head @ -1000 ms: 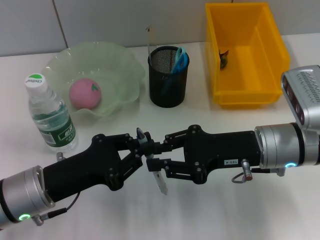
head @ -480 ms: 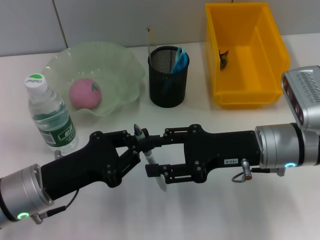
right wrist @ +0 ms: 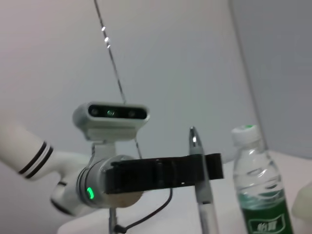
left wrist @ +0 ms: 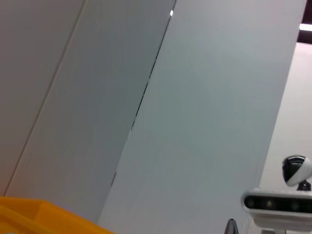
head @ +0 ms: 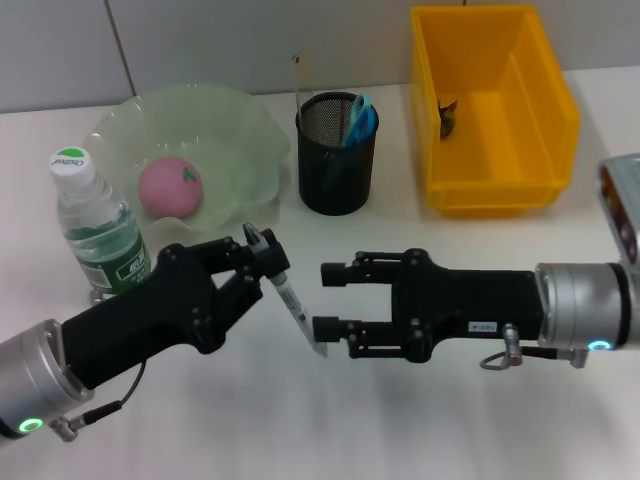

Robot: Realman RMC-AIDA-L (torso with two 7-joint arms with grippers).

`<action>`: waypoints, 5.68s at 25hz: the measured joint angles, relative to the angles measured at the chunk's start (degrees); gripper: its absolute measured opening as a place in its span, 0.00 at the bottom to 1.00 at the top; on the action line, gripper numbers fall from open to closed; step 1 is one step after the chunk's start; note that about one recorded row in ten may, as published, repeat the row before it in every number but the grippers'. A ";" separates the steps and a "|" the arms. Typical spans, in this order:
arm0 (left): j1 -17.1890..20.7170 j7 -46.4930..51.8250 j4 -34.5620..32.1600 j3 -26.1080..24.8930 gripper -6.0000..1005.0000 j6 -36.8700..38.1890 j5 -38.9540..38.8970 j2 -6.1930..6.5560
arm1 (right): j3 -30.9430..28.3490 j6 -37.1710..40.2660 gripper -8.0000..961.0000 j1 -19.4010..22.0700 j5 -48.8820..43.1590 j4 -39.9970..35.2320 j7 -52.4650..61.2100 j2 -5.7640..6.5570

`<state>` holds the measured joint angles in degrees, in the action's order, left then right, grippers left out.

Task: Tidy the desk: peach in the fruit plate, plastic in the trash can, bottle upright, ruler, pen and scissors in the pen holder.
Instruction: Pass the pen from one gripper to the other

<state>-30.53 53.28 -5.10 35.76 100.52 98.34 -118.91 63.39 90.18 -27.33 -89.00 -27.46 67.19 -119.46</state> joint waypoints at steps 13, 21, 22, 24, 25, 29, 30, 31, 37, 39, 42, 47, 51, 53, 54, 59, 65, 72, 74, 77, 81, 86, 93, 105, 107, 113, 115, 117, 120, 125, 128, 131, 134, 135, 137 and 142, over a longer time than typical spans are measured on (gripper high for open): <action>0.47 0.53 1.16 -2.97 0.14 2.41 -0.17 -0.01 | -0.12 2.18 0.82 2.89 1.41 -0.13 -2.64 0.18; 1.39 6.46 2.98 -10.23 0.14 5.30 -0.19 0.07 | -1.38 6.66 0.82 6.56 6.70 5.13 -14.80 -0.01; 1.47 7.32 3.04 -10.63 0.14 5.55 -0.19 0.08 | -1.38 6.66 0.82 6.56 6.70 5.13 -14.80 -0.01; 1.53 7.85 3.10 -10.91 0.14 5.71 -0.19 0.07 | -1.37 7.66 0.82 6.72 8.96 8.18 -19.77 0.03; 1.73 9.99 3.67 -12.11 0.14 6.10 -0.20 -0.01 | -1.38 8.10 0.82 6.74 10.06 9.88 -22.60 0.03; 1.93 14.03 5.70 -14.92 0.14 5.73 -0.19 0.01 | -1.36 9.01 0.82 6.58 13.75 15.92 -32.49 -0.17; 2.00 15.30 5.94 -15.67 0.14 5.44 -0.19 -0.03 | -1.36 9.11 0.82 6.31 14.32 17.36 -34.35 -0.21; 2.04 16.38 6.19 -16.21 0.14 5.16 -0.19 -0.09 | -1.39 9.21 0.82 6.02 14.74 18.40 -35.83 -0.23; 2.35 18.70 10.03 -18.07 0.14 2.71 -0.17 -0.18 | -1.61 9.02 0.82 4.68 16.71 23.08 -41.65 -0.44; 2.79 18.89 11.96 -19.29 0.14 1.55 -0.17 -0.20 | -1.61 9.36 0.82 4.05 18.52 25.04 -43.48 -0.48; 2.94 19.48 12.70 -19.90 0.14 1.07 -0.16 -0.20 | -1.60 9.75 0.82 3.79 19.56 25.92 -44.57 -0.53; 3.14 23.42 13.50 -21.19 0.14 -1.08 -0.16 -0.17 | -1.60 10.44 0.82 3.81 19.56 25.86 -45.15 -0.53; 2.97 23.85 13.94 -21.71 0.14 -1.37 -0.16 -0.17 | -1.60 10.41 0.82 3.70 19.56 25.87 -45.24 -0.52; 2.94 23.94 13.95 -21.88 0.14 -1.41 -0.17 -0.17 | -1.60 10.35 0.82 3.69 19.56 25.86 -45.25 -0.51; 2.89 24.00 13.98 -21.91 0.14 -1.44 -0.16 -0.18 | -1.60 10.30 0.82 3.69 19.56 25.85 -45.25 -0.51; 2.72 24.13 14.18 -21.95 0.14 -1.49 -0.10 -0.17 | -1.60 10.14 0.82 3.40 19.57 25.73 -45.39 -0.50; 2.66 25.32 14.90 -22.05 0.14 -2.88 0.00 -0.17 | -1.60 9.73 0.82 2.55 19.58 25.88 -46.78 -0.50; 2.25 25.65 16.26 -22.05 0.14 -3.81 -0.11 -0.23 | -1.61 9.40 0.82 0.66 19.66 26.35 -48.33 -0.51; 2.17 25.64 16.44 -22.06 0.14 -3.80 -0.11 -0.24 | -1.65 9.16 0.82 -0.35 19.66 27.00 -48.35 -0.50; 1.93 25.40 16.92 -22.06 0.14 -3.63 -0.12 -0.25 | -1.69 7.71 0.82 -1.49 19.66 27.65 -48.36 -0.51; 1.71 25.19 17.29 -22.44 0.14 -3.43 -0.15 -0.26 | -2.77 6.54 0.82 -2.86 19.66 29.28 -48.48 -0.51; 1.59 24.24 17.93 -23.48 0.14 -3.94 0.14 -0.26 | -4.51 6.44 0.82 -4.25 19.66 31.82 -51.03 -0.51; 1.17 23.28 18.49 -23.47 0.14 -4.33 -0.05 -0.27 | -5.89 6.45 0.82 -5.74 19.40 33.65 -51.52 -0.51; 1.12 23.27 18.46 -23.85 0.14 -4.53 -0.11 -0.27 | -7.41 6.28 0.82 -7.12 18.86 35.06 -51.87 -0.51; 1.11 23.27 18.45 -24.14 0.14 -4.55 0.07 -0.27 | -7.42 6.01 0.82 -7.27 18.86 35.35 -52.04 -0.51; 1.09 23.27 18.46 -24.25 0.14 -4.71 0.07 -0.27 | -7.73 5.76 0.78 -7.84 18.86 36.98 -54.06 -0.51; 1.09 23.36 18.53 -24.26 0.14 -5.07 0.02 -0.27 | -7.79 5.71 0.76 -8.16 18.86 37.39 -54.14 -0.51; 1.08 23.48 18.64 -24.25 0.14 -5.31 0.01 -0.27 | -7.95 5.70 0.75 -8.25 18.86 37.48 -54.14 -0.51; 1.02 23.36 19.02 -24.25 0.14 -5.35 -0.04 -0.26 | -8.12 5.60 0.72 -8.55 18.45 37.49 -54.14 -0.51; 1.00 23.27 19.17 -24.25 0.14 -5.35 -0.08 -0.27 | -8.36 4.35 0.68 -9.41 16.68 37.79 -54.14 -0.51; 1.00 23.28 19.17 -24.25 0.14 -5.35 -0.08 -0.27 | -8.73 4.14 0.66 -9.60 16.66 38.05 -54.14 -0.51; 1.00 23.31 19.16 -24.25 0.14 -5.35 -0.08 -0.27 | -9.81 4.12 0.60 -9.62 16.32 38.15 -54.14 -0.51; 1.00 23.36 19.16 -24.25 0.14 -5.34 -0.08 -0.27 | -12.23 3.96 0.52 -9.55 14.23 38.19 -54.14 -0.51; 1.00 23.36 19.16 -24.25 0.14 -5.34 -0.08 -0.27 | -12.23 3.96 0.50 -9.55 14.23 38.19 -54.14 -0.51; 1.00 23.36 19.16 -24.25 0.14 -5.34 -0.07 -0.27 | -13.72 3.57 0.47 -9.55 12.66 38.20 -54.19 -0.51; 1.00 23.44 19.14 -24.25 0.14 -5.33 -0.07 -0.27 | -18.44 2.47 0.43 -9.61 8.78 39.83 -56.81 -0.51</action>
<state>-29.53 76.72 14.04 11.52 95.19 98.26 -119.18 44.94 92.65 -36.94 -80.21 12.37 10.38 -119.97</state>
